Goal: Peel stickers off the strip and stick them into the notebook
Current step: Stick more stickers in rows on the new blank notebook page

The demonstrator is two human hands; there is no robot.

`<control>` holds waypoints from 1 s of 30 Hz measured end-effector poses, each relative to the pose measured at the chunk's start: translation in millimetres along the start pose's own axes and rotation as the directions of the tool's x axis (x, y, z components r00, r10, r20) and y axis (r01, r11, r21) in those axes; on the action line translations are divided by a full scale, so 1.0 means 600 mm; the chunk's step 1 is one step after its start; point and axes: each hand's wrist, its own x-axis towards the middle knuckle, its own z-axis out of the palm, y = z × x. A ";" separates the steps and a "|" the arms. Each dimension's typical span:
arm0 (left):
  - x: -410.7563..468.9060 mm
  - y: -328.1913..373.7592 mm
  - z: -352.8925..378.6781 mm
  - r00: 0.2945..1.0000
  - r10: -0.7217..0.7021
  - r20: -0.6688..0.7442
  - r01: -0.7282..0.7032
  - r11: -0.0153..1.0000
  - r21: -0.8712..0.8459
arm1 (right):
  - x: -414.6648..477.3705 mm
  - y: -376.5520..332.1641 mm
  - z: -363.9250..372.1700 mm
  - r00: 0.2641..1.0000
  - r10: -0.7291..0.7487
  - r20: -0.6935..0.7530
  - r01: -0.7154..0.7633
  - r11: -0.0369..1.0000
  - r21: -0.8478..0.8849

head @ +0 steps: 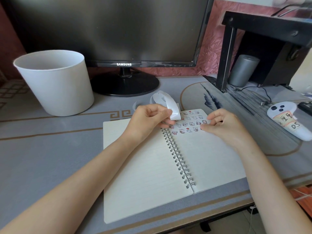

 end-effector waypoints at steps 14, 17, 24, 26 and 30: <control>0.001 -0.001 0.001 1.000 -0.010 0.000 0.010 1.000 0.012 | 0.008 0.005 0.008 0.999 -0.026 -0.028 0.027 0.999 0.037; 0.000 0.000 0.001 1.000 -0.011 0.000 0.011 1.000 0.010 | 0.013 0.011 0.011 0.999 -0.036 -0.036 0.035 0.999 -0.013; 0.000 0.000 0.000 1.000 -0.008 0.002 0.008 1.000 0.008 | 0.011 0.013 0.002 0.999 -0.038 -0.030 0.037 0.999 -0.014; 0.000 0.000 0.000 1.000 -0.008 0.001 0.008 1.000 0.007 | 0.007 0.009 -0.002 1.000 -0.022 -0.003 0.022 0.999 0.042; 0.000 0.000 0.000 1.000 -0.010 0.000 0.010 1.000 0.011 | 0.003 0.006 -0.004 0.999 -0.009 0.053 0.006 0.998 0.064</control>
